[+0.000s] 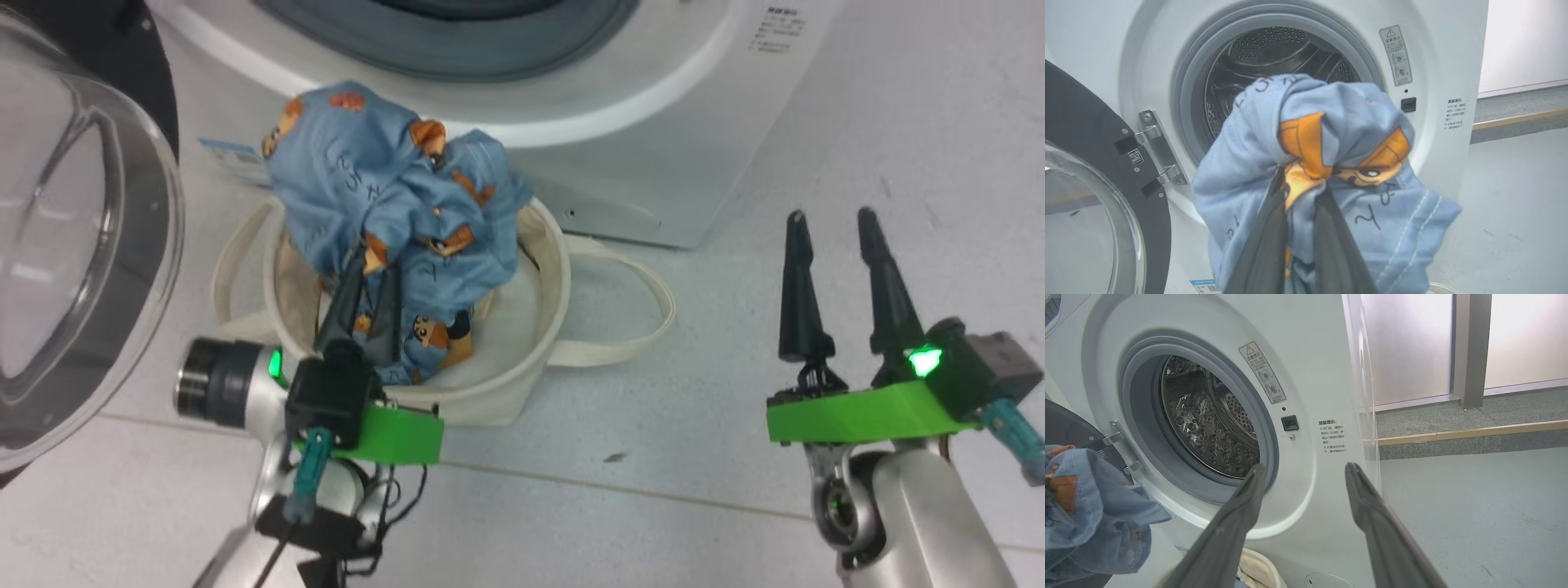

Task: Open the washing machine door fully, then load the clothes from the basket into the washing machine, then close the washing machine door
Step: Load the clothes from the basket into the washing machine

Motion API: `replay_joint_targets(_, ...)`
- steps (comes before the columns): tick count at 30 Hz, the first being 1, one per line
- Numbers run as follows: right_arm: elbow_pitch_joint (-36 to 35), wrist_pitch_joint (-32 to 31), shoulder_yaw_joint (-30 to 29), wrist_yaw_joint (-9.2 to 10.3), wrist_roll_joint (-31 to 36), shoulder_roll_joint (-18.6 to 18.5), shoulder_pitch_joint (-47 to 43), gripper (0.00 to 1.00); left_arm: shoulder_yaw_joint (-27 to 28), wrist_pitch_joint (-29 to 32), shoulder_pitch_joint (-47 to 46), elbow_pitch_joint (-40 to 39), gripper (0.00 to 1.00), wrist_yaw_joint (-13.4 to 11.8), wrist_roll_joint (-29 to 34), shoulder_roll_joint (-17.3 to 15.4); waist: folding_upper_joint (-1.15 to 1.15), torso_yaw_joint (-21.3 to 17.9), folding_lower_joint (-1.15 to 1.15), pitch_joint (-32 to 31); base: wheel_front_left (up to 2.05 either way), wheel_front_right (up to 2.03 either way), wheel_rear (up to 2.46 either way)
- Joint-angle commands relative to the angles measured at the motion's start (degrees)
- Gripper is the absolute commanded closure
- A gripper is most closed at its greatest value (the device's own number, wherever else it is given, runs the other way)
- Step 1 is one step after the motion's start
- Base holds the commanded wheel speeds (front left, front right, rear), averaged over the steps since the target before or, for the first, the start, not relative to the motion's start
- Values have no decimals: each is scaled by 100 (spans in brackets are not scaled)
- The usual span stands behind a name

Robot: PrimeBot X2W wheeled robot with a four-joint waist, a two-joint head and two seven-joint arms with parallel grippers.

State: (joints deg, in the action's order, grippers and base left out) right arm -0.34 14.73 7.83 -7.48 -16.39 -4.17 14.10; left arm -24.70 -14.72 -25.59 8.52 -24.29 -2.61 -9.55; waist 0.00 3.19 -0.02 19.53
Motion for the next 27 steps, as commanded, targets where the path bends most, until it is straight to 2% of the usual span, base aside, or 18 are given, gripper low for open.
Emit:
replay_joint_targets(1,-109,27,156,-1,-27,73,-112,0,243,-28,68,-336,100,-39,27,-38,0,43,2,-203,0,0,0)
replay_joint_targets(6,-106,27,265,-1,4,95,-163,0,279,-28,176,-321,100,135,59,23,0,48,2,-231,0,0,0)
replay_joint_targets(12,-191,27,233,-1,58,82,-102,0,305,-28,-171,-238,100,351,137,64,0,11,2,80,0,0,0)
replay_joint_targets(19,-334,27,297,-1,115,-23,131,0,527,-28,-1382,67,100,465,259,-33,0,-231,2,1015,0,0,0)
replay_joint_targets(27,-553,27,198,-1,72,-48,465,0,898,-28,-3128,843,100,678,272,-396,0,-681,2,2114,0,0,0)
